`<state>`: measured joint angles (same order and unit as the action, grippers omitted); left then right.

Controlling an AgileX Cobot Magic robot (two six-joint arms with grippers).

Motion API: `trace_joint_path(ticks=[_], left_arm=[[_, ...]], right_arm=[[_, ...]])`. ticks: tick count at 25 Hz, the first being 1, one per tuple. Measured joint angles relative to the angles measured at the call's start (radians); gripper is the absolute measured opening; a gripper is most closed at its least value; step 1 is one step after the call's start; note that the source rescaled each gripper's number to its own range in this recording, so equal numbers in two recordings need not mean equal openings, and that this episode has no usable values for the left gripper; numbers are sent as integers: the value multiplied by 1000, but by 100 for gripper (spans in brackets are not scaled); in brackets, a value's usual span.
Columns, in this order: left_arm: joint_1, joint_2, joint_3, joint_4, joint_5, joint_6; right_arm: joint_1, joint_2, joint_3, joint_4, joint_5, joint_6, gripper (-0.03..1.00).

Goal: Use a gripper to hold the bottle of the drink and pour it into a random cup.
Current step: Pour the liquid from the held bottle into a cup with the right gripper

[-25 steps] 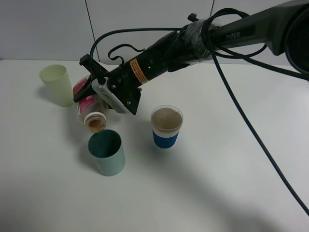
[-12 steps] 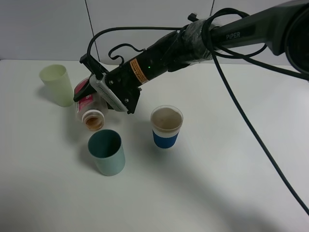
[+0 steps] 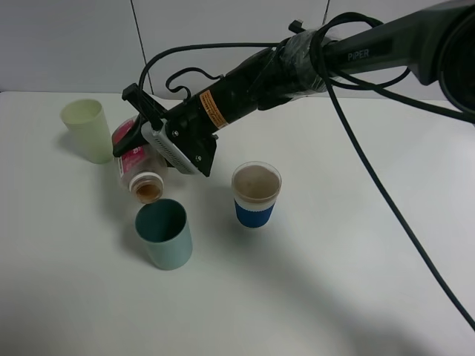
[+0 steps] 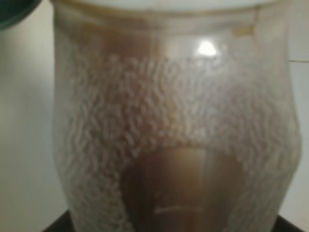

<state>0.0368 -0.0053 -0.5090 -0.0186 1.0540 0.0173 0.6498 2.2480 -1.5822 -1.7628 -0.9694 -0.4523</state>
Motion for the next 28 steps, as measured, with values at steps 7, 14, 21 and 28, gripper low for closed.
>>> trace_joint_path(ticks=[7, 14, 21, 28], left_arm=[[0, 0, 0, -1, 0, 0], [0, 0, 0, -1, 0, 0], [0, 0, 0, 0, 0, 0], [0, 0, 0, 0, 0, 0]], right_arm=[[0, 0, 0, 0, 0, -58, 0], [0, -13, 0, 0, -1, -64, 0], [0, -29, 0, 0, -1, -66, 0], [12, -29, 0, 0, -2, -150, 0]])
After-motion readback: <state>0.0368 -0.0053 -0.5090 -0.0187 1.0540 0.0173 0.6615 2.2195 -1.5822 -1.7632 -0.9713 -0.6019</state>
